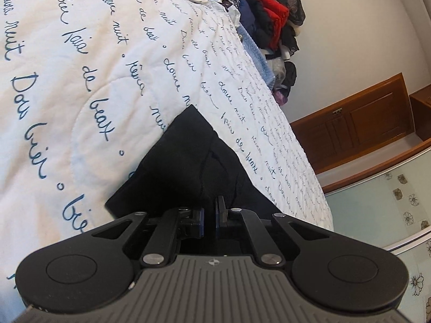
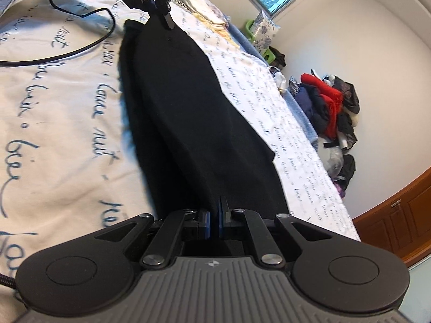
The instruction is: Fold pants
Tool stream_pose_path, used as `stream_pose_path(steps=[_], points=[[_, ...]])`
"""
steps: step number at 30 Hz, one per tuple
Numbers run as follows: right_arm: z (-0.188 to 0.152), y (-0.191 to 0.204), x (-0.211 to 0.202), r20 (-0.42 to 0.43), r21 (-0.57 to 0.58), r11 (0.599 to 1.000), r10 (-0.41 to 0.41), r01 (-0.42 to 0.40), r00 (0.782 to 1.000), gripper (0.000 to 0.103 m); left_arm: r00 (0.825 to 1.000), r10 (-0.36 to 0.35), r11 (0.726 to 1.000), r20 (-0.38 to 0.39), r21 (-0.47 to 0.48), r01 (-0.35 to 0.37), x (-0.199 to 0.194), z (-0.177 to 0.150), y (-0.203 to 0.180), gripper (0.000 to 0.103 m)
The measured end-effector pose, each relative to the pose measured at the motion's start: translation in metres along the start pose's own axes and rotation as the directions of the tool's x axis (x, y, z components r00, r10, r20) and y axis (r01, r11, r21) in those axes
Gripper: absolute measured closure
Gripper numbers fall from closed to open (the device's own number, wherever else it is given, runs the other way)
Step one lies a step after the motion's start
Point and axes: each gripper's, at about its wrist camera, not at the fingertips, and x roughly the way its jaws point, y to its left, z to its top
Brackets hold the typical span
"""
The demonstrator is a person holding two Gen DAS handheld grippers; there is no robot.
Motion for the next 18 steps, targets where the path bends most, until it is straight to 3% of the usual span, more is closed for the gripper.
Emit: stream_pose_path(steps=[4,11,13,18], points=[[0.0,0.004,-0.004,-0.002,0.015,1.0,0.015,-0.015,1.0,0.097,1.0,0.016,0.999,0.019,0.029,-0.017,-0.007,-0.002,-0.001,0.094],[-0.002,0.011,-0.008,-0.009,0.052,0.998,0.043,-0.042,0.999,0.097,0.99,0.141,0.984,0.016,0.112,-0.142,0.006,-0.008,-0.006,0.092],[-0.006,0.01,-0.002,-0.037,0.08,0.994,0.077,-0.074,0.996,0.097,0.989,0.149,0.984,0.002,0.098,-0.148,0.008,-0.008,-0.005,0.091],[-0.007,0.008,-0.002,-0.034,0.145,0.988,0.059,-0.053,0.998,0.094,0.977,0.208,0.967,0.048,0.143,-0.212,-0.011,-0.014,-0.026,0.074]])
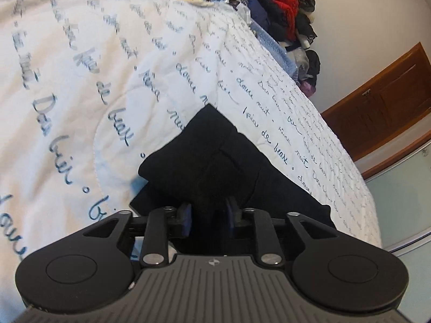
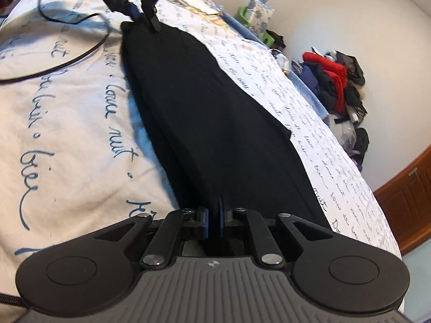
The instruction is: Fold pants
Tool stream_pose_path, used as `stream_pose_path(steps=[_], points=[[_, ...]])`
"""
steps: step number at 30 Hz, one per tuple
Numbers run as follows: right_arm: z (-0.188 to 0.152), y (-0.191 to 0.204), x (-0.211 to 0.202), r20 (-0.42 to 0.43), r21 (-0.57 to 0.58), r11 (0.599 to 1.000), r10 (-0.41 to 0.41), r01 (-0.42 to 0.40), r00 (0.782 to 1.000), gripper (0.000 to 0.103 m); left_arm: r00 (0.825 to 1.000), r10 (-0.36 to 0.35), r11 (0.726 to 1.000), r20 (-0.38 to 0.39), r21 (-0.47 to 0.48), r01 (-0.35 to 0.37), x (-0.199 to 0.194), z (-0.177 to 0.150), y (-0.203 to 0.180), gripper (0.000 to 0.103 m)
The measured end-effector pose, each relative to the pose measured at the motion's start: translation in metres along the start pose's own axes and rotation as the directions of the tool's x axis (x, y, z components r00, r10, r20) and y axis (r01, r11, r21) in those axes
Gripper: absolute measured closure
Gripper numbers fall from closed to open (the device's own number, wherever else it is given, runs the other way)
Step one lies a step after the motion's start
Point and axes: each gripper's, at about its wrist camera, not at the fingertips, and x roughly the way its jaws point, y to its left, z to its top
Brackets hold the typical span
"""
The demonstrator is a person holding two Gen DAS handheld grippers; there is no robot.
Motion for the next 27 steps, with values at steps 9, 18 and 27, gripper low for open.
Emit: stream_pose_path(steps=[9,18,27], points=[[-0.026,-0.036,-0.044,0.034,0.258,0.957,0.13,-0.135,0.991,0.054,0.984,0.105,0.99,0.143,0.076,-0.116,-0.031,-0.009,-0.046,0.064],[-0.146,-0.151,-0.11,-0.028,0.827,0.551,-0.164,0.115,0.986,0.026,0.949,0.248,0.964,0.194,0.045,-0.261,-0.017,-0.013,-0.041,0.053],[-0.284,-0.222,-0.11,-0.016,0.965,-0.26,-0.114,-0.014,0.993,0.024,0.995,-0.1,0.901,0.022,0.426,0.081,-0.004,-0.06,-0.158,0.042]])
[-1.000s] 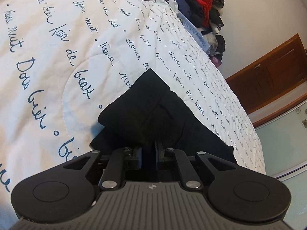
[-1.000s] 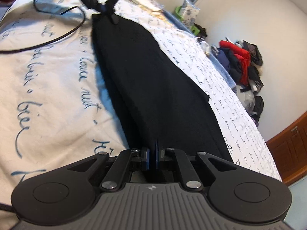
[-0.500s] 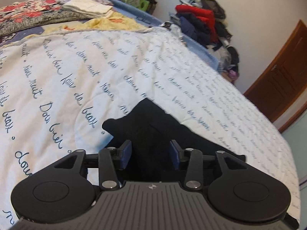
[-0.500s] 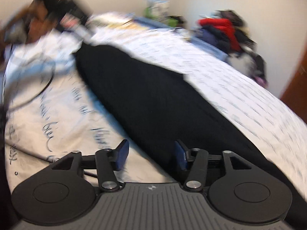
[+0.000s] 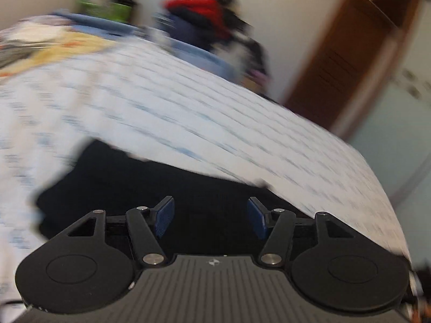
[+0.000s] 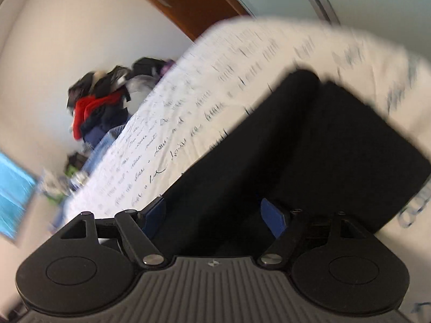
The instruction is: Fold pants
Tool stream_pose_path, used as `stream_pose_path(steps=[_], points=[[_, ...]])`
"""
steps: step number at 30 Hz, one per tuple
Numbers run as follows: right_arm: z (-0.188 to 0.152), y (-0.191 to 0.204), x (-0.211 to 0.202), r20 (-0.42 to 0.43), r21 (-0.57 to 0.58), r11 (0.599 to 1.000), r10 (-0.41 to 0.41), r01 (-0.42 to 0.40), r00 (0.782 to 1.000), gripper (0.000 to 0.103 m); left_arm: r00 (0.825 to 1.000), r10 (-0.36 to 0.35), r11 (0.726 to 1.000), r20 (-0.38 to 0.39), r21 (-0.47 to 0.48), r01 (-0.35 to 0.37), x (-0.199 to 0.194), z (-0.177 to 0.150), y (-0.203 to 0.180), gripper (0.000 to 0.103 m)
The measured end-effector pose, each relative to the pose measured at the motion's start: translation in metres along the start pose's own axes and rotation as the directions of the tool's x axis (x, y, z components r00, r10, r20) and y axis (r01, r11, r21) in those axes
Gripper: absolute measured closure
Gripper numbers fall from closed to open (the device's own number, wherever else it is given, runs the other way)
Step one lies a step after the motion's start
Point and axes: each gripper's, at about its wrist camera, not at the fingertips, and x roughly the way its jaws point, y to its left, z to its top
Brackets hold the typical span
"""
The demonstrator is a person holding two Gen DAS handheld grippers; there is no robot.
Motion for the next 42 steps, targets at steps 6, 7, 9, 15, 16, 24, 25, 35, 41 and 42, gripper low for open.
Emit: stream_pose_path(steps=[6,7,9,15,16,24,25,35,41,42], points=[[0.017,0.024,0.018,-0.061,0.031,0.997,0.066,-0.065,0.996,0.024,0.966,-0.149,0.936,-0.213,0.286,0.208,0.057,-0.051,-0.101,0.04],[0.02,0.033,0.021,-0.069,0.007,0.998,0.059,-0.059,0.996,0.024,0.966,-0.143,0.926,-0.217,0.315,0.208,0.063,-0.058,-0.111,0.04],[0.028,0.048,0.029,-0.088,-0.047,0.998,0.048,-0.053,0.995,0.022,0.964,-0.13,0.913,-0.231,0.351,0.207,0.074,-0.072,-0.122,0.04],[0.041,0.093,0.083,-0.17,-0.221,0.974,0.017,-0.055,0.985,0.021,0.964,-0.104,0.908,-0.243,0.371,0.192,0.087,-0.092,-0.134,0.037],[0.042,0.097,0.092,-0.178,-0.25,0.967,-0.003,-0.042,0.984,0.021,0.966,-0.102,0.907,-0.237,0.377,0.188,0.086,-0.093,-0.135,0.036],[0.053,0.073,0.046,0.11,-0.176,0.982,0.082,-0.062,0.991,0.021,0.966,-0.122,0.904,-0.23,0.376,0.204,0.084,-0.094,-0.133,0.031],[0.055,0.067,0.043,0.112,-0.158,0.986,0.074,-0.056,0.991,0.021,0.965,-0.127,0.906,-0.231,0.369,0.207,0.086,-0.093,-0.132,0.03],[0.059,0.024,0.088,0.035,0.004,0.996,0.092,-0.092,0.995,0.021,0.953,-0.216,0.946,-0.211,0.196,0.258,0.082,-0.079,-0.115,0.03],[0.06,0.014,0.101,0.143,0.055,0.993,0.097,-0.106,0.985,0.021,0.932,-0.296,0.917,-0.21,0.213,0.339,0.078,-0.077,-0.121,0.03],[0.061,0.011,0.102,0.159,0.062,0.992,0.1,-0.111,0.982,0.022,0.927,-0.305,0.908,-0.219,0.228,0.352,0.078,-0.079,-0.125,0.03]])
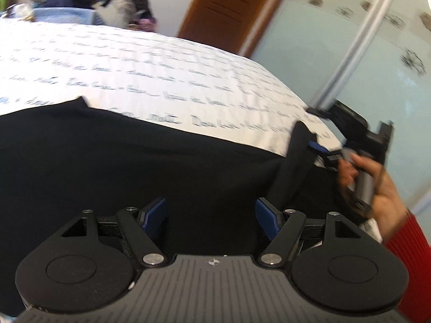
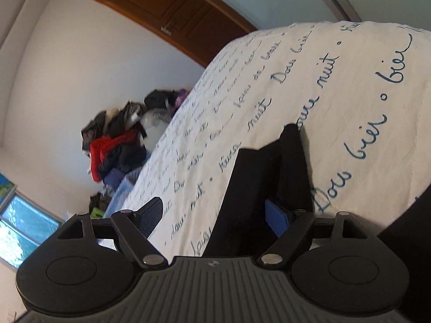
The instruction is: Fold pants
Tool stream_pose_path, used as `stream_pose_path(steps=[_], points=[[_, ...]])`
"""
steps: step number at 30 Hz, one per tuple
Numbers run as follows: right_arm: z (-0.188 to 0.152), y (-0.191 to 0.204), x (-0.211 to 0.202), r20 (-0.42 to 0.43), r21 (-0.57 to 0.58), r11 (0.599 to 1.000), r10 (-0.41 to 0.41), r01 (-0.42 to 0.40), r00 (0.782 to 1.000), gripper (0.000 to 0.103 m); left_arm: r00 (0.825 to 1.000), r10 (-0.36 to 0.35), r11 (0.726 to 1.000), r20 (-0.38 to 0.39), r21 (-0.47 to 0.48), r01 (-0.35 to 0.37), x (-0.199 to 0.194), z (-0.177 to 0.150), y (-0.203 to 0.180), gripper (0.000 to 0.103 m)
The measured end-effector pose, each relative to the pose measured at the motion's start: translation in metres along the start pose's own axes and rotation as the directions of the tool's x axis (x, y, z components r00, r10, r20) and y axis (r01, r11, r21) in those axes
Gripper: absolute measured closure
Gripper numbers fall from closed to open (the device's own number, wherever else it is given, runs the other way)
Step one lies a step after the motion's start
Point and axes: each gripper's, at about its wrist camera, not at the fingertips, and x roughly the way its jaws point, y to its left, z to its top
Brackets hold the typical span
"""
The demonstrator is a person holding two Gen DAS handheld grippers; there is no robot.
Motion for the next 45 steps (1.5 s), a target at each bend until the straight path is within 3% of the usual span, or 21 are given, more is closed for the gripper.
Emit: stream_pose_path(steps=[1,4,5,8,15,18,20,22,27,29,30,33,34,35,37,38,40,41,43,44,45], points=[[0.001,-0.002,0.002,0.01,0.007,1.0,0.0,0.0,1.0,0.023,1.0,-0.011,1.0,-0.004,0.021,0.011,0.002,-0.001,-0.005,0.03],[0.005,-0.003,0.01,0.015,-0.008,1.0,-0.03,0.031,0.999,0.058,0.999,-0.037,0.993,-0.016,0.107,0.039,0.008,-0.003,-0.024,0.03],[0.005,-0.004,0.013,0.015,-0.013,0.998,-0.055,0.056,0.998,0.075,0.999,-0.042,0.989,-0.019,0.14,0.044,0.01,-0.003,-0.031,0.03],[0.005,-0.01,0.015,0.023,-0.008,0.998,-0.067,0.068,0.997,0.094,0.999,-0.04,0.972,-0.009,0.231,0.041,0.019,-0.007,-0.049,0.03],[0.006,0.008,-0.018,0.077,-0.129,0.991,-0.033,0.043,0.996,0.097,1.0,-0.009,0.941,0.015,0.337,0.003,0.043,-0.014,-0.074,0.037],[0.012,0.027,-0.028,0.085,-0.167,0.986,0.019,-0.005,0.996,0.097,1.0,0.014,0.932,0.007,0.361,-0.016,0.05,-0.017,-0.078,0.051],[0.016,0.042,-0.034,0.097,-0.196,0.979,0.075,-0.055,0.993,0.097,1.0,0.028,0.932,-0.004,0.361,-0.024,0.055,-0.018,-0.078,0.071],[0.02,0.058,-0.041,0.112,-0.229,0.967,0.139,-0.11,0.984,0.097,0.999,0.036,0.94,-0.014,0.341,-0.029,0.056,-0.017,-0.076,0.085],[0.026,0.094,-0.055,0.125,-0.301,0.935,0.236,-0.19,0.964,0.097,0.999,0.044,0.954,0.031,0.294,-0.051,0.051,-0.015,-0.074,0.09],[0.03,0.106,-0.058,0.132,-0.323,0.924,0.258,-0.204,0.957,0.097,0.99,0.075,0.957,0.116,0.27,-0.104,0.042,-0.013,-0.075,0.09],[0.032,0.11,-0.063,0.152,-0.331,0.914,0.295,-0.232,0.943,0.097,0.979,0.088,0.96,0.184,0.248,-0.133,0.034,-0.012,-0.076,0.09],[0.032,0.12,-0.098,0.248,-0.408,0.862,0.423,-0.302,0.872,0.097,0.925,0.116,0.967,0.363,0.173,-0.189,0.01,-0.01,-0.077,0.09],[0.03,0.119,-0.111,0.276,-0.43,0.854,0.432,-0.291,0.859,0.097,0.919,0.114,0.966,0.378,0.175,-0.191,0.007,-0.01,-0.078,0.089],[0.027,0.117,-0.121,0.3,-0.436,0.862,0.409,-0.257,0.862,0.097,0.927,0.107,0.964,0.361,0.191,-0.186,0.009,-0.01,-0.079,0.089],[0.024,0.104,-0.13,0.338,-0.405,0.906,0.275,-0.125,0.9,0.097,0.949,0.095,0.961,0.302,0.221,-0.167,0.017,-0.014,-0.082,0.09],[0.024,0.094,-0.128,0.316,-0.388,0.917,0.223,-0.089,0.922,0.097,0.957,0.092,0.96,0.276,0.229,-0.158,0.022,-0.017,-0.081,0.09],[0.026,0.07,-0.112,0.212,-0.31,0.948,0.145,-0.074,0.967,0.093,0.975,0.08,0.963,0.207,0.237,-0.129,0.031,-0.02,-0.081,0.09],[0.026,0.06,-0.102,0.155,-0.262,0.962,0.118,-0.074,0.981,0.086,0.985,0.065,0.967,0.159,0.232,-0.101,0.036,-0.021,-0.079,0.09],[0.021,0.051,-0.075,0.048,-0.214,0.975,0.074,-0.062,0.996,0.053,0.996,0.044,0.978,0.082,0.202,-0.059,0.041,-0.022,-0.072,0.089],[0.018,0.051,-0.062,0.021,-0.21,0.977,0.049,-0.044,0.999,0.023,0.998,0.041,0.979,0.049,0.196,-0.049,0.044,-0.023,-0.069,0.089],[0.014,0.053,-0.05,0.004,-0.216,0.976,0.025,-0.024,1.0,0.018,0.999,0.044,0.98,0.03,0.191,-0.049,0.046,-0.025,-0.066,0.089]])
